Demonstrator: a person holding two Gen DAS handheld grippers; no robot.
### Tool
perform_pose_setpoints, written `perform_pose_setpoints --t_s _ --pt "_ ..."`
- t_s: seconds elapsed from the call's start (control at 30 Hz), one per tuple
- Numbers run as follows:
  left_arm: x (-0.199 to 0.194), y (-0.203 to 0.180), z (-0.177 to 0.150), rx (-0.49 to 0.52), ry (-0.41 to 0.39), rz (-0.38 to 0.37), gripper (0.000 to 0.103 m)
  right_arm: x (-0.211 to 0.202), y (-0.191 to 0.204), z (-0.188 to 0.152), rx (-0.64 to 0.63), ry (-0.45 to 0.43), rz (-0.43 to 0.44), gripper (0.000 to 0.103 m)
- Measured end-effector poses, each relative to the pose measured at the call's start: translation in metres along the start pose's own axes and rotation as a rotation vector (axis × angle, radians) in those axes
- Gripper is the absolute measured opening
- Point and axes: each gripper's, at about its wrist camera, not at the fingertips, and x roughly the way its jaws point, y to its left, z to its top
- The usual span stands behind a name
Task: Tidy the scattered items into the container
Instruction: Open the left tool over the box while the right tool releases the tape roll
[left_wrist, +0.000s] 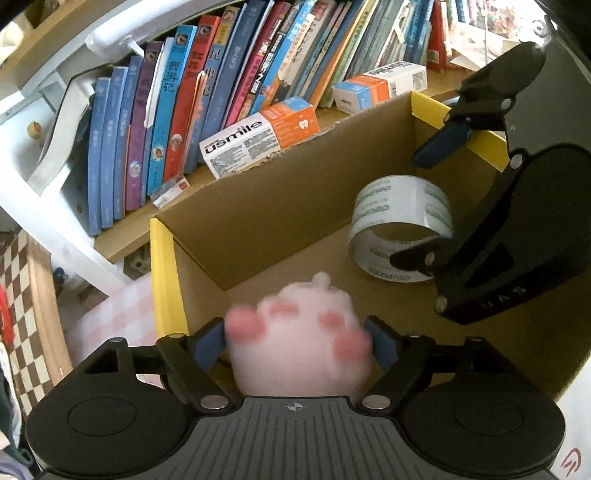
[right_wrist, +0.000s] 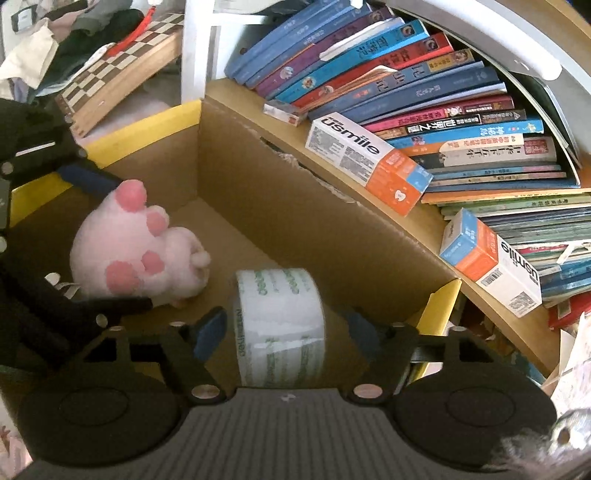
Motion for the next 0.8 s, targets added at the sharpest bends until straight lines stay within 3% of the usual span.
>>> perform_pose_setpoints --t_s 0.8 --pt "-0.084 0.012 -0.012 -0.018 -0.178 0.028 0.09 -0.082 0.007 -0.009 0.053 -0.143 -0.012 0.083"
